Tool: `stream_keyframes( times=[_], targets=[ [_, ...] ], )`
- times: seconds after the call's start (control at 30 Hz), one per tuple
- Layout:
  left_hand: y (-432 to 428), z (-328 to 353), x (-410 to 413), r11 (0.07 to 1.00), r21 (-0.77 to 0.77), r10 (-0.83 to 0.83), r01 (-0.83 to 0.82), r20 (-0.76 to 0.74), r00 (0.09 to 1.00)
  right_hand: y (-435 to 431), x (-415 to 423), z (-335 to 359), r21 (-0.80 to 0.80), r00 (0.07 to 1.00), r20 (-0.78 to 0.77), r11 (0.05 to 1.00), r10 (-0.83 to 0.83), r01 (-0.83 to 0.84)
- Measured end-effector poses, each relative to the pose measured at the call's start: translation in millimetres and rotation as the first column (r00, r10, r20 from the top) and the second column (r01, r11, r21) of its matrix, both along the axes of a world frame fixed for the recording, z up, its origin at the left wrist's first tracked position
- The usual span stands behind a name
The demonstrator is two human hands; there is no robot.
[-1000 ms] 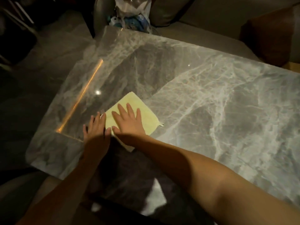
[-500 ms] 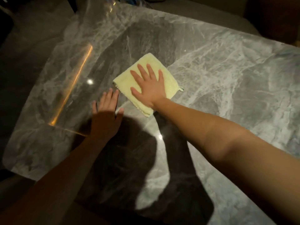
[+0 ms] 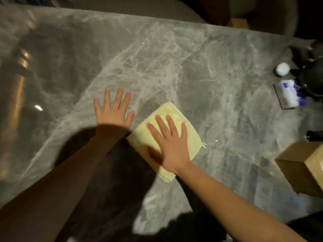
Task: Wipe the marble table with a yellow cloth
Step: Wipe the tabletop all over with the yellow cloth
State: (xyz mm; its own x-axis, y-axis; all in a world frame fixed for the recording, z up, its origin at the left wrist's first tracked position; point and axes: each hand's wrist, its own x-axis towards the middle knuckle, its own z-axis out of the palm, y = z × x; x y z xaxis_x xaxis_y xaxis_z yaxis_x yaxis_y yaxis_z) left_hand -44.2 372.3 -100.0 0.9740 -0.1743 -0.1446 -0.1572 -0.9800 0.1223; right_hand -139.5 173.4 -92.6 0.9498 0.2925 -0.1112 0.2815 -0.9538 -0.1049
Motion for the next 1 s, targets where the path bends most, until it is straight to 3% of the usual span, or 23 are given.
stream_keyframes(
  times=[0.13, 0.33, 0.5, 0.67, 0.8, 0.87, 0.9, 0.93, 1.0],
  targets=[
    [-43.1, -7.5, 19.3, 0.997, -0.020, -0.070, 0.071, 0.066, 0.995, -37.8, 59.2, -3.0, 0.014, 0.996, 0.058, 0.998, -0.061, 0.061],
    [-53.9, -3.4, 18.7, 0.997, -0.022, -0.070, 0.073, 0.121, 0.990, -112.4, 185.4, 5.9, 0.023, 0.972, 0.001, 0.971, -0.237, 0.236],
    [-85.7, -2.8, 19.0, 0.996, -0.004, -0.085, 0.086, 0.107, 0.991, -129.2, 215.0, 6.8, 0.021, 0.969, -0.030, 0.969, -0.244, 0.245],
    [-92.1, 1.5, 20.4, 0.998, -0.050, -0.020, 0.025, 0.092, 0.996, -115.5, 143.8, 6.0, 0.020, 0.968, -0.032, 0.968, -0.249, 0.250],
    [-116.5, 15.4, 25.9, 0.988, -0.126, -0.076, 0.084, 0.072, 0.995, -111.6, 18.5, 0.6, 0.059, 0.998, -0.005, 0.997, -0.056, 0.056],
    [-132.5, 17.2, 26.6, 0.983, -0.116, -0.139, 0.146, 0.068, 0.988, -119.8, -40.0, 11.3, 0.186, 0.998, -0.065, 0.983, 0.020, -0.008],
    [-140.7, 17.3, 27.7, 0.979, -0.118, -0.160, 0.168, 0.068, 0.985, -121.2, -67.9, 9.9, 0.376, 0.988, -0.154, 0.924, -0.015, 0.073],
    [-149.1, 16.9, 28.7, 0.974, -0.125, -0.179, 0.186, 0.071, 0.981, -125.9, -93.9, 15.5, 0.328, 0.977, -0.203, 0.936, -0.062, 0.127],
    [-163.0, 15.7, 30.9, 0.964, -0.131, -0.220, 0.229, 0.080, 0.972, -141.8, -125.3, 17.0, -0.036, 0.995, -0.087, 0.998, 0.057, -0.060]
  ],
)
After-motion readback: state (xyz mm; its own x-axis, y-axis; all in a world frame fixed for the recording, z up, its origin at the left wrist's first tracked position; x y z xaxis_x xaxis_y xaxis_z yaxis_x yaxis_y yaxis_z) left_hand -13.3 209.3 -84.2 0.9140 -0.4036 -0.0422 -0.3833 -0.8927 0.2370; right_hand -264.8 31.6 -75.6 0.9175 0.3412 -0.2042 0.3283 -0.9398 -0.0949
